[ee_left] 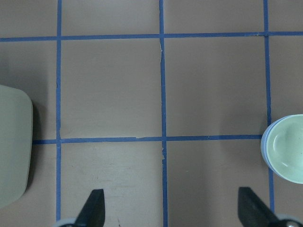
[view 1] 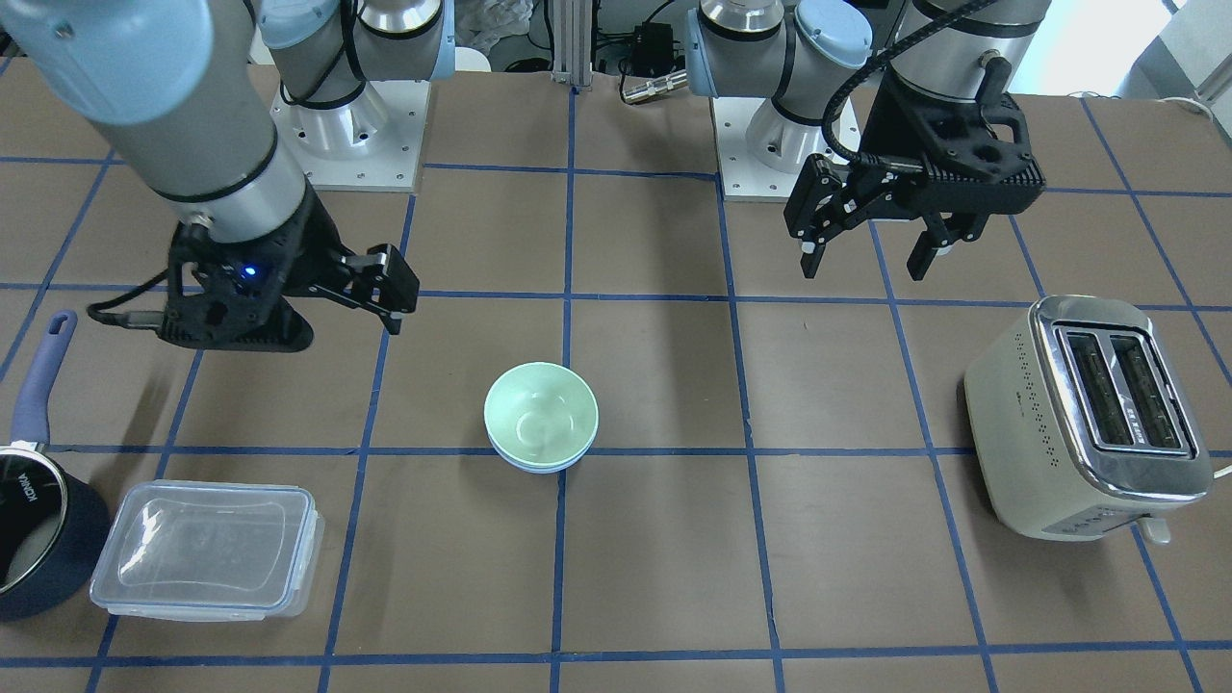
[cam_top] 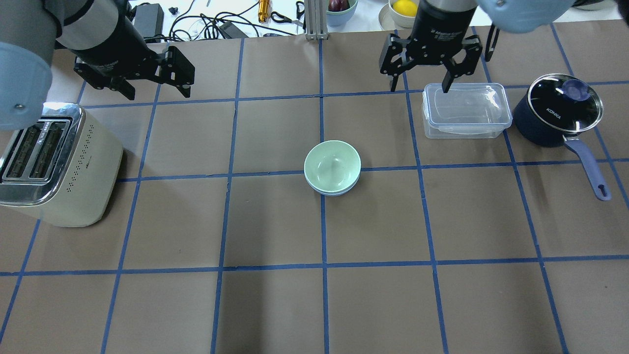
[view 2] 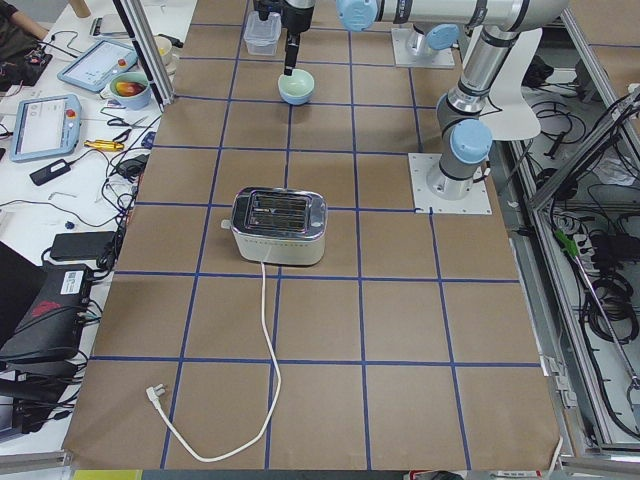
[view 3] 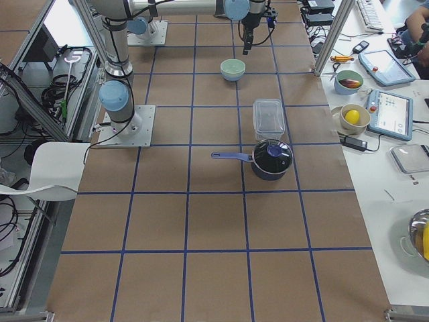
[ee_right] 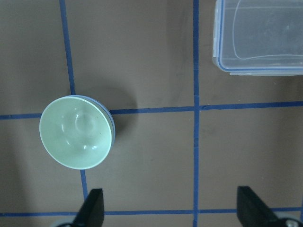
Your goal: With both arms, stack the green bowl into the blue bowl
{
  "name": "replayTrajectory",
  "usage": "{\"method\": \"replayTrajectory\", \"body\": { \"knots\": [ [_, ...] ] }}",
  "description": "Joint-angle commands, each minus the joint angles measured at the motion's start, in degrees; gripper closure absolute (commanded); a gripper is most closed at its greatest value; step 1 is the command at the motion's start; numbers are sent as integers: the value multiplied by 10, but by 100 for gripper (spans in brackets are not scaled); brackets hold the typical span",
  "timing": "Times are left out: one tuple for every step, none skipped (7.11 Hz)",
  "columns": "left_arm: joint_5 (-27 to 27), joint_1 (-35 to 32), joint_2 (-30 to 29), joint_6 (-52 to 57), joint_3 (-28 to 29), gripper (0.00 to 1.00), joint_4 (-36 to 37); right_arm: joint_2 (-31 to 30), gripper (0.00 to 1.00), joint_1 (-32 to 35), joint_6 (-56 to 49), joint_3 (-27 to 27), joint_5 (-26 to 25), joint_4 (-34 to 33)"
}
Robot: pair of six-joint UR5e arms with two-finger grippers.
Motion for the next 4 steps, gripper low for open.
{"method": "replayTrajectory", "body": {
  "knots": [
    [0,-2,-2,0,5,0,-6,-51,3,-64,-91,-3,-6,69],
    [-1,-3,-3,-2,6,0,-6,-68,4,-64,-85,18,-6,72],
    [0,-3,-3,-2,6,0,-5,-96,3,-64,-84,57,-6,58],
    [0,-4,-4,-2,5,0,-5,-111,0,-63,-82,84,-7,31]
  ]
}}
